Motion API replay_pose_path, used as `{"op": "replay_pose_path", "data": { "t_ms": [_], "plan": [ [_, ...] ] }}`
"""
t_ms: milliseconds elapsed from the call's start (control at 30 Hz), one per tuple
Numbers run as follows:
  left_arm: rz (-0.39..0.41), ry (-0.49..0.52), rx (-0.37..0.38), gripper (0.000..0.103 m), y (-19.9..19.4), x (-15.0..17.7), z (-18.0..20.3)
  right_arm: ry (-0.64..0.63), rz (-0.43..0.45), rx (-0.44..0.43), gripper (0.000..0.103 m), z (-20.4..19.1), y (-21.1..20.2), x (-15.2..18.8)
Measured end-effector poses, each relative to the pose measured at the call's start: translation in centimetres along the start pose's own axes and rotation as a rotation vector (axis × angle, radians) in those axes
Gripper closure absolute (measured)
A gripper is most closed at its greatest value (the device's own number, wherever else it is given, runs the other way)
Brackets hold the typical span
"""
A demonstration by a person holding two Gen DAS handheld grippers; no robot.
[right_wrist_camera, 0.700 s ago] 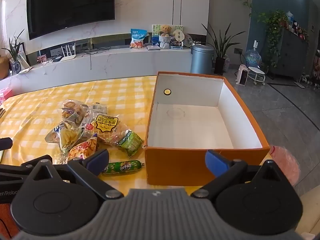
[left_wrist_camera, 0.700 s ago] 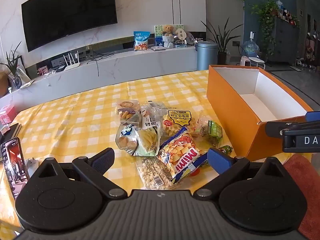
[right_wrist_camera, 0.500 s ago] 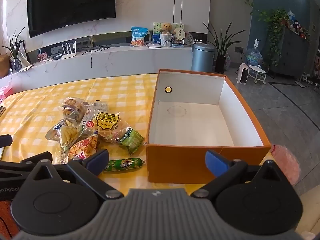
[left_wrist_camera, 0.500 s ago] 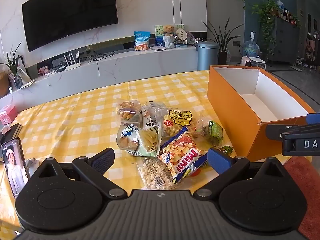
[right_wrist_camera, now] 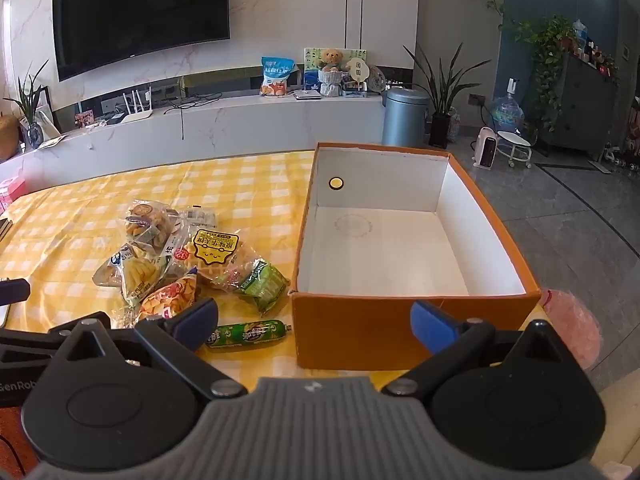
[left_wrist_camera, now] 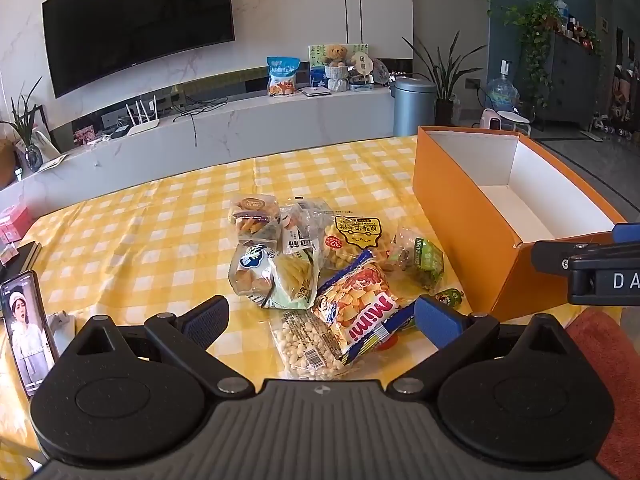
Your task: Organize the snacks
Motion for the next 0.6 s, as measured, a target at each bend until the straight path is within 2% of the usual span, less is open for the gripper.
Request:
{"op": "replay_pose_path", "data": {
  "t_ms": [600],
  "plan": [
    [-0.019,-0.017,0.01,0.0,0.28,0.25,0.08,0.009,-0.003,-0.001,0.003,0.06,0.03,-0.04]
  ]
}}
Point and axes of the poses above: each gripper's, at about its wrist camera, not at the fingertips, and y roughly the way its jaws point, z to its right, x to its underside, the point moved 8 cm from there along y, roughly the way its jaws point, and after that the axes turned 11 degrees about x, right-handed, at the moved point
